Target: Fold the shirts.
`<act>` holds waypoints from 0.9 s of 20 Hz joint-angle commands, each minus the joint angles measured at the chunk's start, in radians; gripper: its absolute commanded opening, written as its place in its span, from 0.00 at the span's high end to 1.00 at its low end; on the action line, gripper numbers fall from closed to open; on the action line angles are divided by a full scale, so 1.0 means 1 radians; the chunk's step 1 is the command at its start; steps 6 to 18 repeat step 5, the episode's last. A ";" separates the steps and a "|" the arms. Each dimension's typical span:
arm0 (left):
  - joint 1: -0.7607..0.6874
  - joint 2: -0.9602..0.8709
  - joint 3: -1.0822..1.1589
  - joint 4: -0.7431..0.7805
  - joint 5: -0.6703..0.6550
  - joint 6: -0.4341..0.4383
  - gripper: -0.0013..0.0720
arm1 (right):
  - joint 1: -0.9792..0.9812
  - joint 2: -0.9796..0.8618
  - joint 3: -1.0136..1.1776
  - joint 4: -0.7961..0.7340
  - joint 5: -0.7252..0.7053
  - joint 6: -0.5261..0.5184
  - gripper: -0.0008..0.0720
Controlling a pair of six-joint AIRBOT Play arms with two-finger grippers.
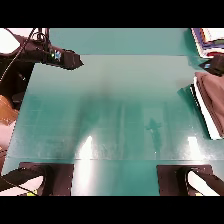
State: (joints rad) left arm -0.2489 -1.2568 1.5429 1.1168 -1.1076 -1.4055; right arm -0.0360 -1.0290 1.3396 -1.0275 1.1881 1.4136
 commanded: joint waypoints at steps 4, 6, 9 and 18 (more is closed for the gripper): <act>-0.001 0.000 0.000 0.000 0.000 0.000 0.94 | 0.114 0.000 0.003 0.006 -0.027 -0.003 0.96; -0.001 0.000 0.000 0.000 0.000 0.000 0.94 | 0.114 0.000 0.003 0.006 -0.026 -0.003 0.96; -0.001 0.000 0.000 0.000 0.000 0.000 0.94 | 0.114 0.000 0.003 0.006 -0.026 -0.003 0.96; -0.001 0.000 0.000 0.000 0.000 0.000 0.94 | 0.114 0.000 0.003 0.006 -0.026 -0.003 0.96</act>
